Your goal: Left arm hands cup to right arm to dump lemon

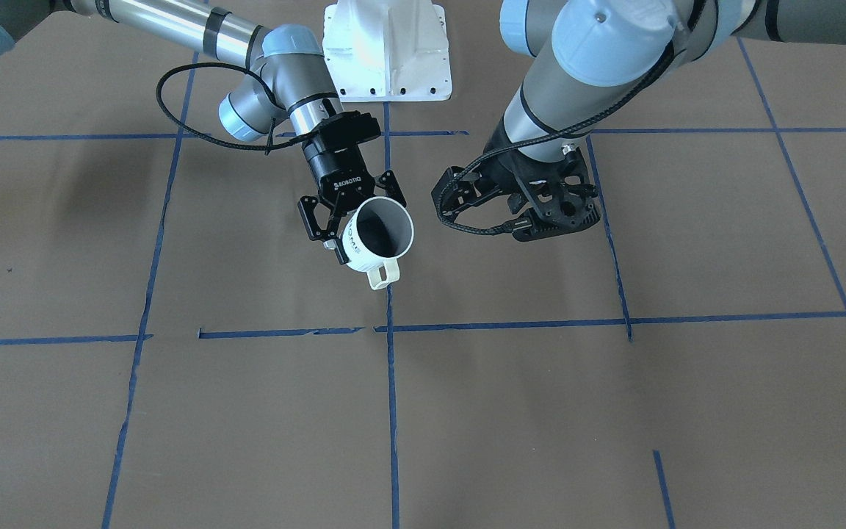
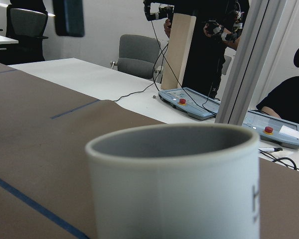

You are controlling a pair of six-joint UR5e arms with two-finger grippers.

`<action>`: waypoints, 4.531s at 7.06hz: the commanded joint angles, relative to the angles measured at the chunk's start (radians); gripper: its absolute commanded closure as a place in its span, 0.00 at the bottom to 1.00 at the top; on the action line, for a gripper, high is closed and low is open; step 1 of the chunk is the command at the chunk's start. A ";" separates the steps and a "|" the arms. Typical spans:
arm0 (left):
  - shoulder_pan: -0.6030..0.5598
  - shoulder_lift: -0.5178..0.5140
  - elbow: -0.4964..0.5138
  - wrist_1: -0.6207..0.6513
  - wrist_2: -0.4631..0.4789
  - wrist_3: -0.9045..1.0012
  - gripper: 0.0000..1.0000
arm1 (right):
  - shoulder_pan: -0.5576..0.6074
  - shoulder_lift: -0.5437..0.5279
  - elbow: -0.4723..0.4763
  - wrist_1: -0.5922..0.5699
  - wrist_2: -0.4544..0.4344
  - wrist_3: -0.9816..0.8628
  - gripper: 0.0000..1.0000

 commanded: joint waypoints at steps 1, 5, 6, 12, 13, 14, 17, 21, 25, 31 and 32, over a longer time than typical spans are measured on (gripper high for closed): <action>0.008 -0.005 0.026 -0.068 -0.002 -0.042 0.09 | -0.012 0.015 -0.001 0.003 -0.006 0.003 0.80; 0.054 -0.016 0.069 -0.168 -0.004 -0.119 0.23 | -0.012 0.020 0.003 0.001 -0.006 0.002 0.80; 0.060 -0.017 0.067 -0.170 -0.004 -0.119 0.30 | -0.012 0.020 0.003 0.001 -0.006 0.002 0.80; 0.088 -0.023 0.069 -0.170 -0.004 -0.119 0.61 | -0.018 0.018 0.006 0.001 -0.006 -0.003 0.80; 0.095 -0.023 0.069 -0.170 -0.004 -0.119 0.66 | -0.020 0.017 0.004 0.001 -0.006 -0.003 0.80; 0.095 -0.023 0.072 -0.171 -0.004 -0.119 0.74 | -0.020 0.017 0.004 0.001 -0.006 -0.004 0.80; 0.095 -0.026 0.074 -0.176 -0.004 -0.119 0.76 | -0.024 0.017 0.006 0.000 -0.006 -0.004 0.79; 0.095 -0.028 0.096 -0.176 -0.004 -0.121 1.00 | -0.027 0.020 0.007 0.006 -0.006 -0.001 0.39; 0.095 -0.043 0.147 -0.176 -0.002 -0.144 1.00 | -0.047 0.012 0.001 0.069 -0.006 -0.001 0.01; -0.024 -0.042 0.250 -0.210 0.004 -0.093 1.00 | -0.051 0.007 0.006 0.120 -0.004 0.006 0.11; -0.048 -0.037 0.256 -0.205 0.004 -0.078 1.00 | -0.052 -0.035 0.001 0.209 -0.004 0.002 0.12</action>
